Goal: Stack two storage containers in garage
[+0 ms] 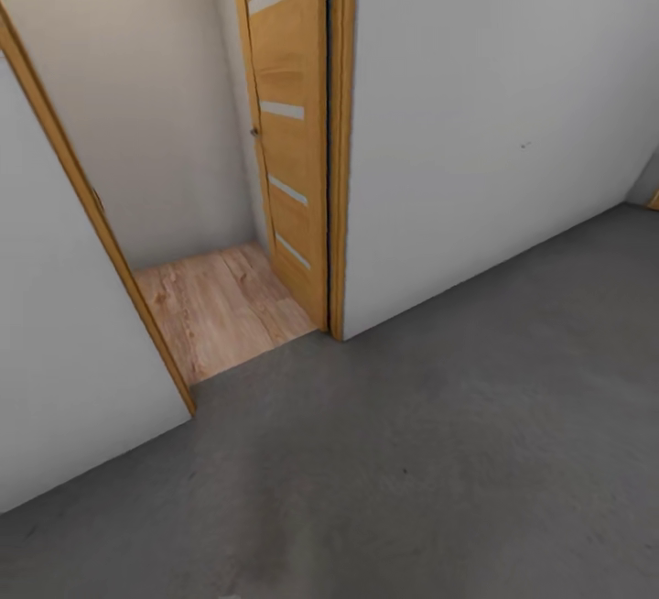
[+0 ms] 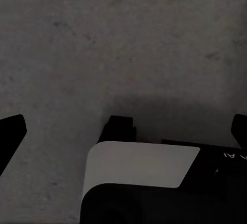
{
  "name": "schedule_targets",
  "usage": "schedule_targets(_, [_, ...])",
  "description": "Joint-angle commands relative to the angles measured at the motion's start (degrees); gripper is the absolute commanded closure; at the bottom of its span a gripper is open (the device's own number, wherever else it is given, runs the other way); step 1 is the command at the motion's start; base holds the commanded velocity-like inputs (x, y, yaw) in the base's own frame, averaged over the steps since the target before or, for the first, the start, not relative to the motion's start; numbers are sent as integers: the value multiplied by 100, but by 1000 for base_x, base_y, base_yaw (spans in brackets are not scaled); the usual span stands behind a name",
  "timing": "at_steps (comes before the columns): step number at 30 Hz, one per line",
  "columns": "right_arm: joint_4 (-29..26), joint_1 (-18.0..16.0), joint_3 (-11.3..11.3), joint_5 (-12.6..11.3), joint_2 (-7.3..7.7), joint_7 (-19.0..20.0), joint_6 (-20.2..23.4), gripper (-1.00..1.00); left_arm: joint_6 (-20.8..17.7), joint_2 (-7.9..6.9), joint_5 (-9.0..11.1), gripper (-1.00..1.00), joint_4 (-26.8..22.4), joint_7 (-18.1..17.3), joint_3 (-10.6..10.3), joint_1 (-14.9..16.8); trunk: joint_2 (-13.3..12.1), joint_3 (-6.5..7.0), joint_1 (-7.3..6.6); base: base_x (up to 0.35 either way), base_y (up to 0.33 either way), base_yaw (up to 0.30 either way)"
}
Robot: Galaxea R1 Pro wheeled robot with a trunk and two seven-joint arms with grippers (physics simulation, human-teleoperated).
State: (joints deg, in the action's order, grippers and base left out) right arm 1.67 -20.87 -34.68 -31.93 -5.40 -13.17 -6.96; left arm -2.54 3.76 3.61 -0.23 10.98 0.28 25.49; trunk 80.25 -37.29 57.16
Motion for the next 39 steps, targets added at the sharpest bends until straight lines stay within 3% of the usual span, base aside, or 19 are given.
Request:
schedule_targets(1, [18,-5,-48,-57,-5,-2,-34,-100,-19,2,37,-100,-3,15,-2,-2,2,-5,3,323,0,237])
schedule_targets(39, [18,-5,-45,-58,-5,38,-43,-100,-27,2,41,-100,-3,19,-2,-9,2,-5,3,323,0,7])
